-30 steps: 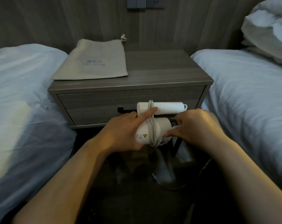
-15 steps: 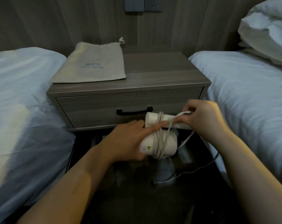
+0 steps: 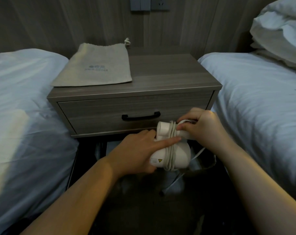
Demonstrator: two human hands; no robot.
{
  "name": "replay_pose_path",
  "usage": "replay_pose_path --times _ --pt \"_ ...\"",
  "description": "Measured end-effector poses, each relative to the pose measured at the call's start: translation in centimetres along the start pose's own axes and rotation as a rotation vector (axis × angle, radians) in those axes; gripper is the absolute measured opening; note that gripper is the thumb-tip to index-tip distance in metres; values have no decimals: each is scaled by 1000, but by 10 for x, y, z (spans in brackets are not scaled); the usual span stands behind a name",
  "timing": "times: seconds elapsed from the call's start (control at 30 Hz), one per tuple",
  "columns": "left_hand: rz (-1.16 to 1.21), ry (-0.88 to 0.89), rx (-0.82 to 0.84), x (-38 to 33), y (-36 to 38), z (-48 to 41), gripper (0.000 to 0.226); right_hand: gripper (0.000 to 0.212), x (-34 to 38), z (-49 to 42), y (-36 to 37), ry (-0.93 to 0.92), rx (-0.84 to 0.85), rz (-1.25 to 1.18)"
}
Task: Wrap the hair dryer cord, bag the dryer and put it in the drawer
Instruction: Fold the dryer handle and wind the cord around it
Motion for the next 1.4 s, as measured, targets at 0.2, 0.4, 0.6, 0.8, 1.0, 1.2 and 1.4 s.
replay_pose_path --times 0.2,0.4,0.6,0.8,1.0,1.2,1.4 --pt "58 -32 94 4 -2 -1 90 38 -10 -7 -1 248 -15 151" --pt "207 -63 262 0 -5 -1 99 18 -28 -15 -22 329 425 -310" --pt "583 -154 186 -2 -10 -2 102 15 -55 -22 -11 533 464 -555" --pt "805 -209 90 4 -12 1 102 24 -63 -24 -1 746 499 -825" --pt "1084 -230 -158 11 -15 -2 103 8 -55 -14 16 707 674 -1118" --pt "1217 -358 -464 20 -15 -2 95 16 -32 -10 21 635 620 -1091" --pt "1082 -440 -623 26 -17 -8 90 39 -9 -1 5 444 658 -987"
Point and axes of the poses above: each hand's wrist, its own z-axis away from the middle knuckle, its own y-axis out of the palm, x = y × z, the point moved 1 cm from there along -z, towards the middle knuckle, and after that the axes turned 14 degrees about y, right-handed, at the moved point
